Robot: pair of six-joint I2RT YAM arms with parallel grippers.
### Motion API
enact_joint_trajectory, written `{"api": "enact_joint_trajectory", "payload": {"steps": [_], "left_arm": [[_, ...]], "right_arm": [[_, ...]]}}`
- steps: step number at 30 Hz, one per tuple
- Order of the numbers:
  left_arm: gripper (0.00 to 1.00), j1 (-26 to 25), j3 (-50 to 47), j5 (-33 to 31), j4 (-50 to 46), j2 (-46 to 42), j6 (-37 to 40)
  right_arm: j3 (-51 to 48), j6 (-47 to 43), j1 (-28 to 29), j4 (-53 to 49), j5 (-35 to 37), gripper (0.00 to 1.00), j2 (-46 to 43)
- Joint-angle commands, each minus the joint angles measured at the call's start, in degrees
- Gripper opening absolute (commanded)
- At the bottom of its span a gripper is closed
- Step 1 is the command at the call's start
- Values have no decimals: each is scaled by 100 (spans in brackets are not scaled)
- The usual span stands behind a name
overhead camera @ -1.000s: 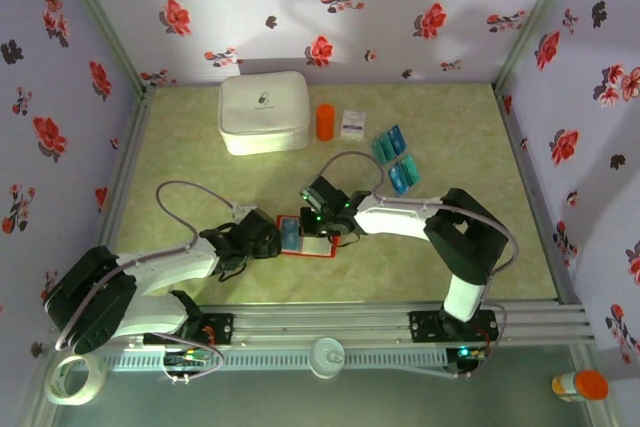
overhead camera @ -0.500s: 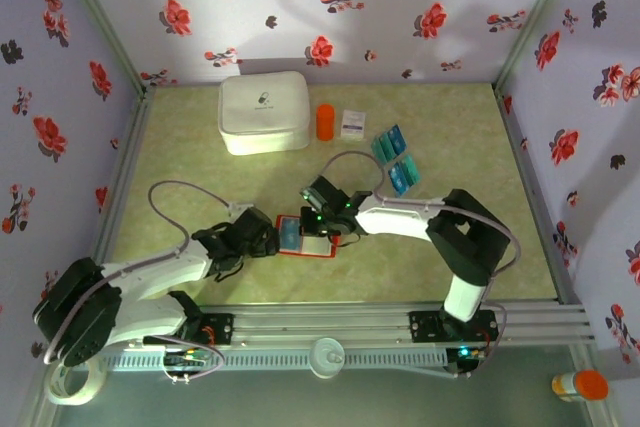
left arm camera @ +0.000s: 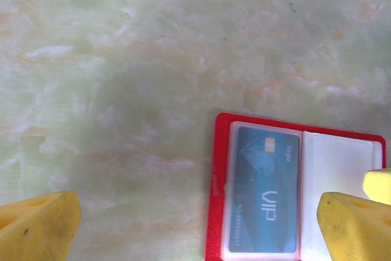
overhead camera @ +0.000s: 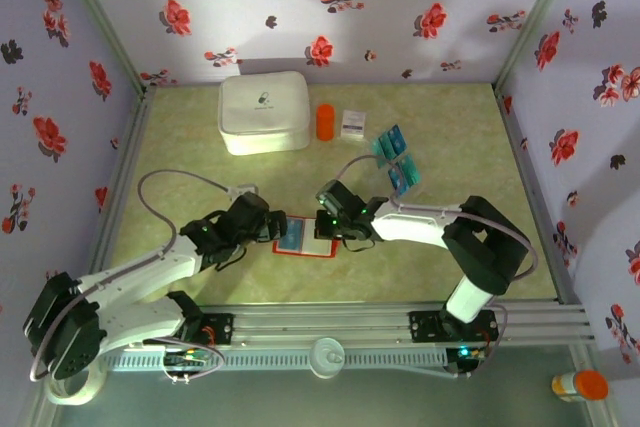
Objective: Put the credit cards into the card holder
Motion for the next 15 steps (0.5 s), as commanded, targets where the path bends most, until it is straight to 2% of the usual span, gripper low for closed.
{"api": "enact_joint_trajectory", "payload": {"steps": [1, 7, 15], "left_arm": [[100, -82, 222, 138, 97, 266, 78], [100, -390, 415, 157, 358, 774, 13], [100, -615, 340, 176, 703, 1338, -84]], "right_arm": [[-220, -27, -99, 207, 183, 5, -85], [-526, -25, -166, 532, 213, 5, -297], [-431, -92, -179, 492, 228, 5, -378]]}}
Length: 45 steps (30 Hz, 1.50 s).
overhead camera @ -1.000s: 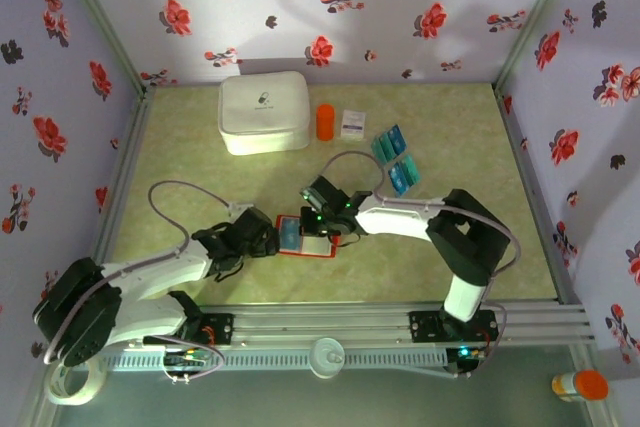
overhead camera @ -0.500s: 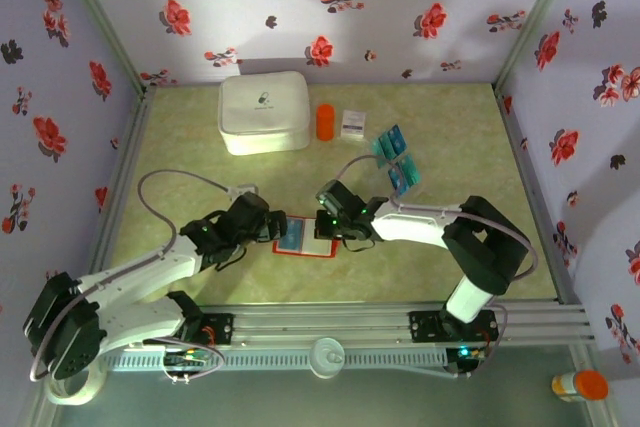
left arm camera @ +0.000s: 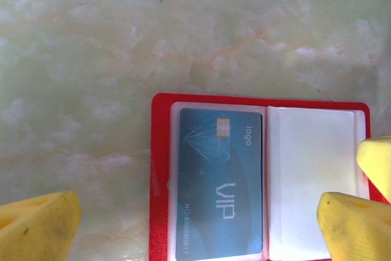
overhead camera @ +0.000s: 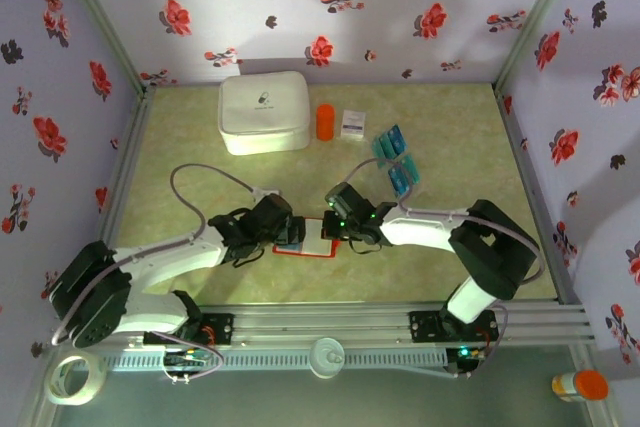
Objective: Put the credit cards into the card holder
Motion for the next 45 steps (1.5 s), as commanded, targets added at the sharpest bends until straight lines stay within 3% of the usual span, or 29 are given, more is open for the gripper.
{"api": "enact_joint_trajectory", "payload": {"steps": [1, 30, 35, 45], "left_arm": [[100, -86, 28, 26, 211, 194, -77], [100, -212, -391, 75, 730, 603, 31], [100, -229, -460, 63, 808, 484, 47], [100, -237, -493, 45, 788, 422, 9]], "right_arm": [[73, -99, -41, 34, 138, 5, -72], [581, -4, 73, -89, -263, 3, 838], [575, -7, 83, -92, -264, 2, 745], [872, -550, -31, -1017, 332, 0, 195]]}}
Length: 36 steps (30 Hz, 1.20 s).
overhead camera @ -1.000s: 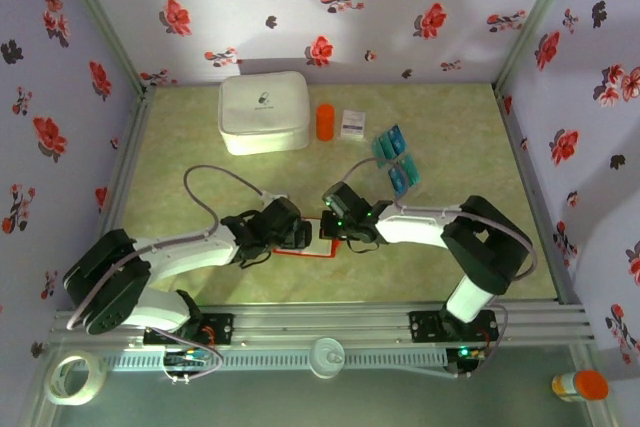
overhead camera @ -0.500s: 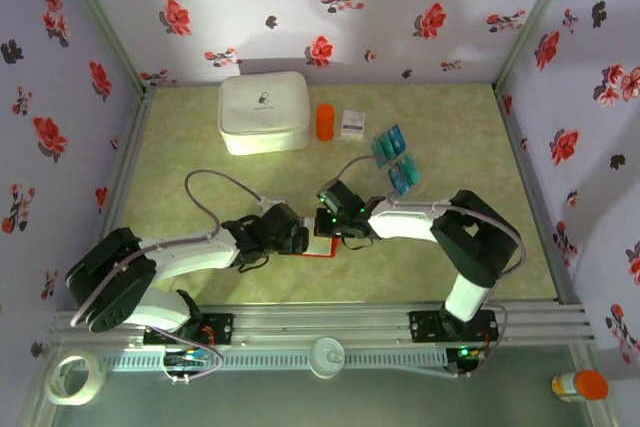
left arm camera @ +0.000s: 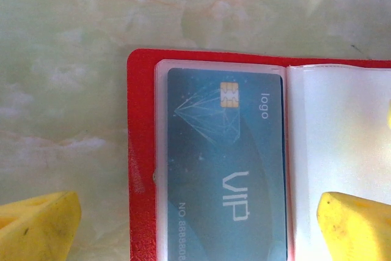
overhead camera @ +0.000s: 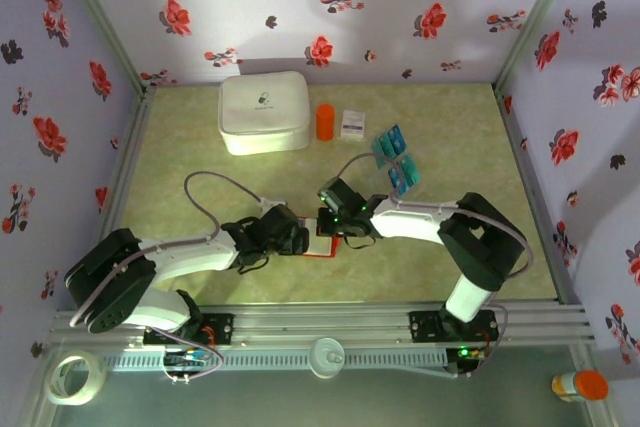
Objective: Put the credit cards into the card holder
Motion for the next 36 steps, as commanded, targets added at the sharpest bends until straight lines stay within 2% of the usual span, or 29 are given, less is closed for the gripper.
{"api": "enact_joint_trajectory", "payload": {"steps": [1, 14, 21, 36], "left_arm": [[100, -56, -75, -47, 47, -123, 29], [100, -57, -77, -62, 21, -119, 51], [100, -56, -55, -62, 21, -114, 65], [100, -98, -183, -61, 248, -381, 88]], "right_arm": [[293, -324, -40, -524, 328, 0, -194], [469, -461, -50, -714, 313, 0, 270], [514, -394, -42, -465, -45, 0, 568], [337, -79, -12, -20, -258, 0, 540]]}}
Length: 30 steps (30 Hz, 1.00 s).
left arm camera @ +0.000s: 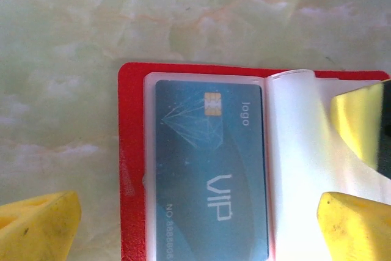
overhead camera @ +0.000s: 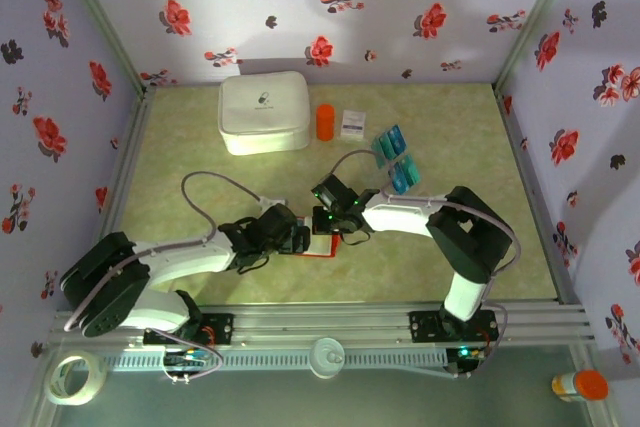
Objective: Put the credit cards into the card holder
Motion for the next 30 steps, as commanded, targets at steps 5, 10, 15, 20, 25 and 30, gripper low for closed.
{"api": "enact_joint_trajectory", "payload": {"steps": [5, 10, 15, 20, 25, 30], "left_arm": [[100, -117, -207, -50, 305, -164, 79], [100, -164, -243, -40, 420, -5, 87], [100, -231, -276, -44, 522, 74, 92], [100, -301, -382, -53, 715, -58, 128], [100, -316, -401, -57, 720, 18, 142], [100, -320, -402, -62, 712, 204, 139]], "right_arm": [[-117, 175, 3, 189, -105, 0, 79], [-149, 219, -6, 267, -153, 0, 81], [-194, 270, -6, 337, -193, 0, 90], [-246, 301, -7, 373, -193, 0, 80], [-247, 316, -12, 380, -201, 0, 82], [-248, 325, -11, 381, -218, 0, 85]]}}
